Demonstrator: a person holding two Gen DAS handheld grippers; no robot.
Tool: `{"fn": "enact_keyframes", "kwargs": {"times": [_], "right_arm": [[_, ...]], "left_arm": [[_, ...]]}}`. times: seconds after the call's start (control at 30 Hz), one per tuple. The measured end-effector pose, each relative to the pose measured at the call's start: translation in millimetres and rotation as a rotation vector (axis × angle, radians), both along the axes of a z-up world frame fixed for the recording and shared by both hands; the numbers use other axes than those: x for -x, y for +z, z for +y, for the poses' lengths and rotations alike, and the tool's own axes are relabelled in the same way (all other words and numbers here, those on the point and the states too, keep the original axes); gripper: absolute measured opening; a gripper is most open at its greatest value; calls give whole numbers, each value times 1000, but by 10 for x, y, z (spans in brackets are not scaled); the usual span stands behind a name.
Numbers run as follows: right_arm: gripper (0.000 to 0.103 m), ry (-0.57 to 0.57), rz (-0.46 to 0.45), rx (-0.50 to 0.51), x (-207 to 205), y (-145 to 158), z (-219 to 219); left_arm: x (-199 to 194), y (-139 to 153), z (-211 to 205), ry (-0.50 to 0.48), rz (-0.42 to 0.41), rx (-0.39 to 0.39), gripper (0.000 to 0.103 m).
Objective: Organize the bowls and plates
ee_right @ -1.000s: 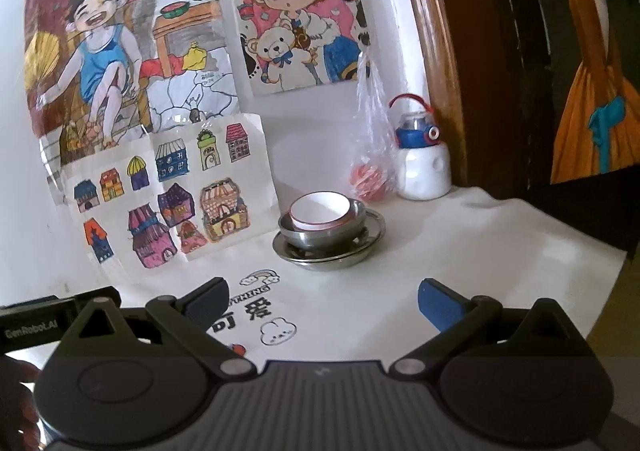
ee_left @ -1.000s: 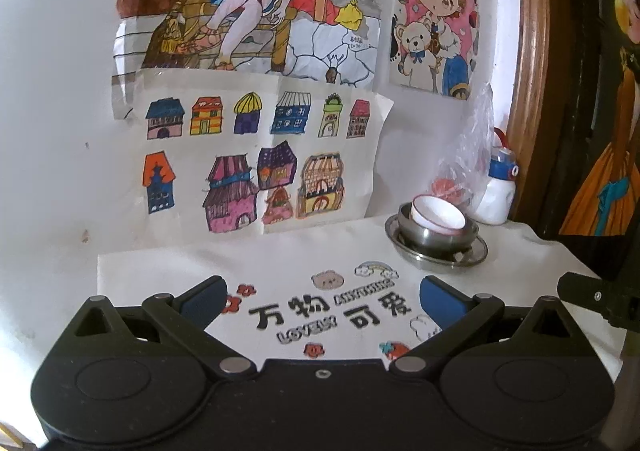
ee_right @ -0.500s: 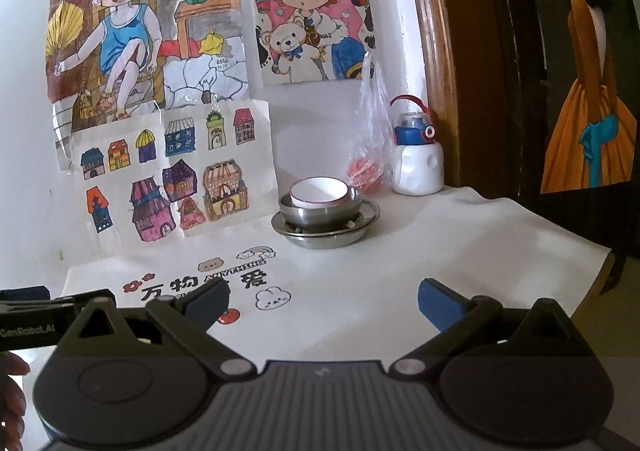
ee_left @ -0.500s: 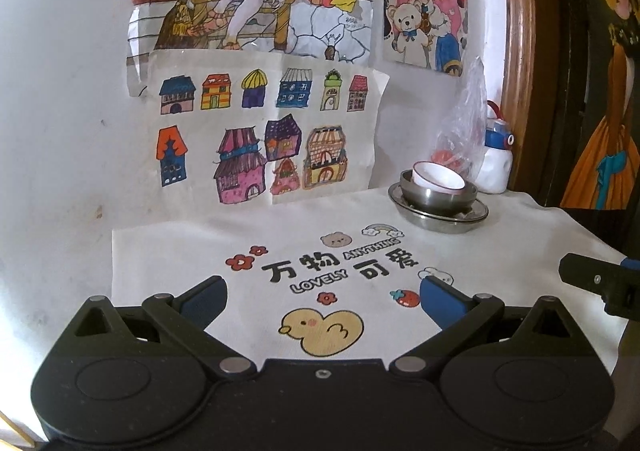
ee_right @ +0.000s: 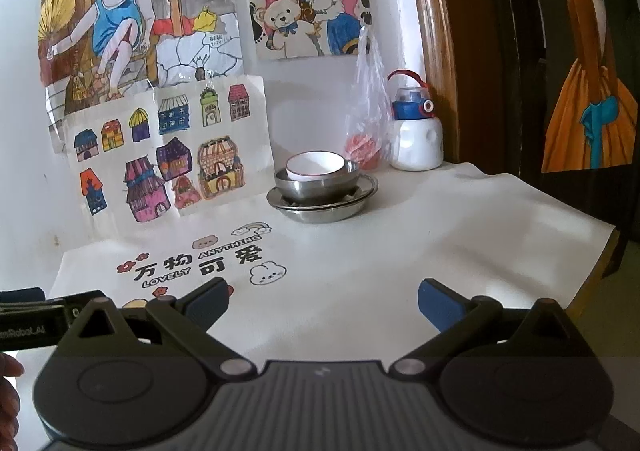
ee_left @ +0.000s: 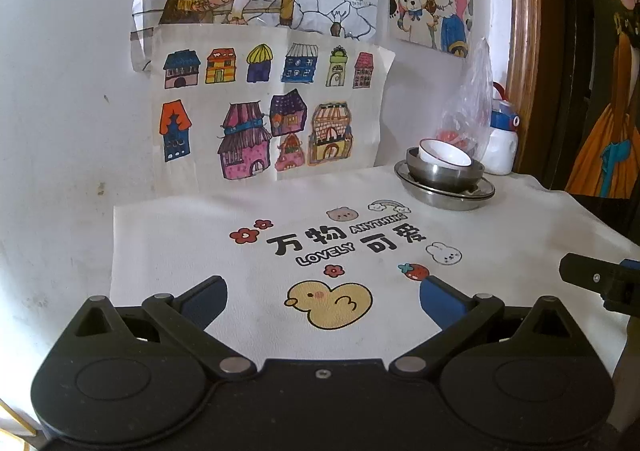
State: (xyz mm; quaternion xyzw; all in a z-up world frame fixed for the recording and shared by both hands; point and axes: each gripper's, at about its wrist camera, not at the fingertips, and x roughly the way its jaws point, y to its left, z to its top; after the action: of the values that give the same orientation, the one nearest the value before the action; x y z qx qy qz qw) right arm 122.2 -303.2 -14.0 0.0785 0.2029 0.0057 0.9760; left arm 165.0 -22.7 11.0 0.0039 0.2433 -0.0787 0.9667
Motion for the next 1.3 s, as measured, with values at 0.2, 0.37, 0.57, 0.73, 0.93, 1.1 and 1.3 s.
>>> {"fn": "enact_keyframes", "kwargs": {"times": [0.2, 0.37, 0.57, 0.73, 0.93, 1.1, 1.3], "right_arm": [[103, 2, 1, 0, -17, -24, 8], [103, 1, 5, -2, -36, -42, 2], [103, -3, 10, -6, -64, -82, -23], [103, -3, 10, -6, -73, -92, -26], [103, -1, 12, -5, -90, -106, -21], [103, -1, 13, -4, -92, -101, -18], [103, 1, 13, -2, -103, -100, -14]], "left_arm": [[-11, -16, -22, -3, 3, -9, 102], [-29, -36, -25, 1, 9, -13, 102], [-48, -67, -16, 11, 19, -13, 102], [-62, -75, -17, 12, 23, -12, 102], [-63, -72, -17, 11, 22, -10, 102], [-78, -82, -21, 4, 26, 2, 102], [-72, -70, -24, -8, 25, 21, 102]]}}
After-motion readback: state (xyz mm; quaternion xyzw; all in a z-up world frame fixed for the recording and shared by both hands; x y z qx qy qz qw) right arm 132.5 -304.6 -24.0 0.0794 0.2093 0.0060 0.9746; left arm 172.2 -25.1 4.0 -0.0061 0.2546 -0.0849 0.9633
